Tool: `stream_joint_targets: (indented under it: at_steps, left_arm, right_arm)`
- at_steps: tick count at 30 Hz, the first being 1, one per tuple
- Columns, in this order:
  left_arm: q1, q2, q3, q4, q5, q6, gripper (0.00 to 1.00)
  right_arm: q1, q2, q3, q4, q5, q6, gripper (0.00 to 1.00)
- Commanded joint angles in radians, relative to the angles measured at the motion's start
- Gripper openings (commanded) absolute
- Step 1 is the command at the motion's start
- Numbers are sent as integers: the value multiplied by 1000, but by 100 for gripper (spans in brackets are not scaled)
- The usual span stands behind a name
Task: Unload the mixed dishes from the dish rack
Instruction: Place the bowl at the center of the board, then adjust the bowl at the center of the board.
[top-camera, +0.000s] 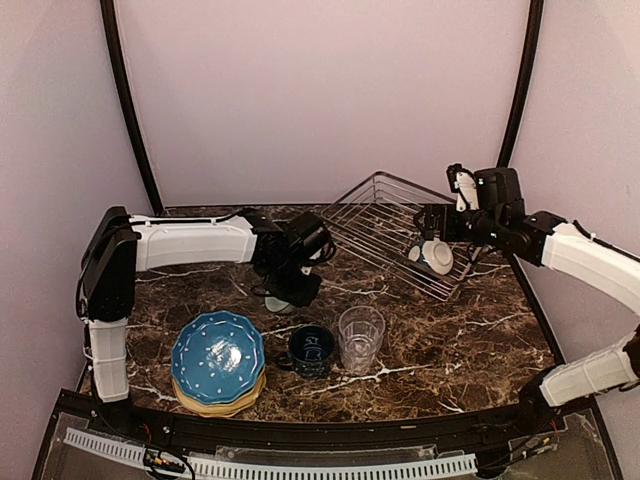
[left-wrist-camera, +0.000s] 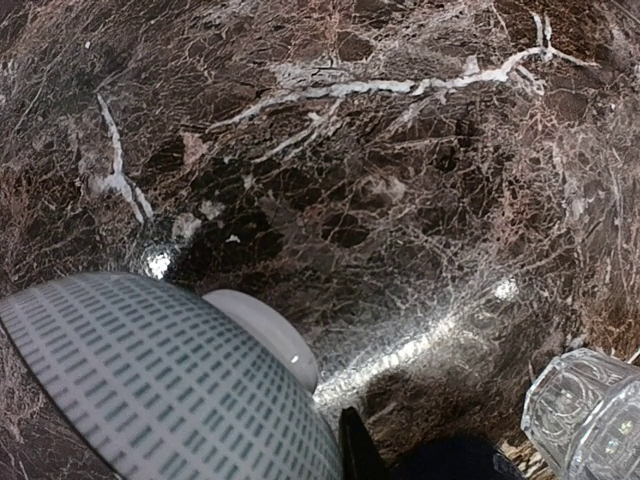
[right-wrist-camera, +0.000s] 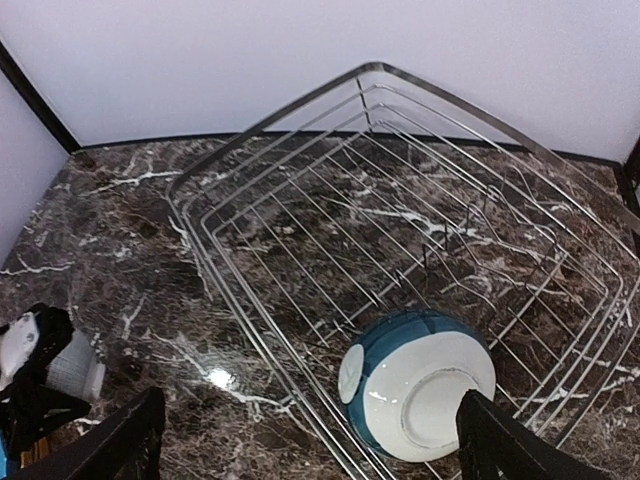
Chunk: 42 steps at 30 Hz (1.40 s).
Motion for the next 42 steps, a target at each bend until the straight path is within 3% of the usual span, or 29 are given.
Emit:
stream_joint_targets:
  at_steps: [1,16,26,34,42]
  left_arm:
    - [-5,13,54,-36,-67,28,3]
    - [-6,38,32,-35,-43,45,37]
    - [-11,-116,-23,30,-6,73,64]
    - [-17,-216,-87,84,20,82,72]
    - [-17,-210,-128,145,39,55,76]
  right_arm:
    - [-9,142,111,-194,127,8,99]
    - [7,561,509,-537,365,147,99]
    - [57,768,709,-688,512,200,99]
    - [77,875,795,-839,600,265,99]
    - [76,840,704,-789,551,237,99]
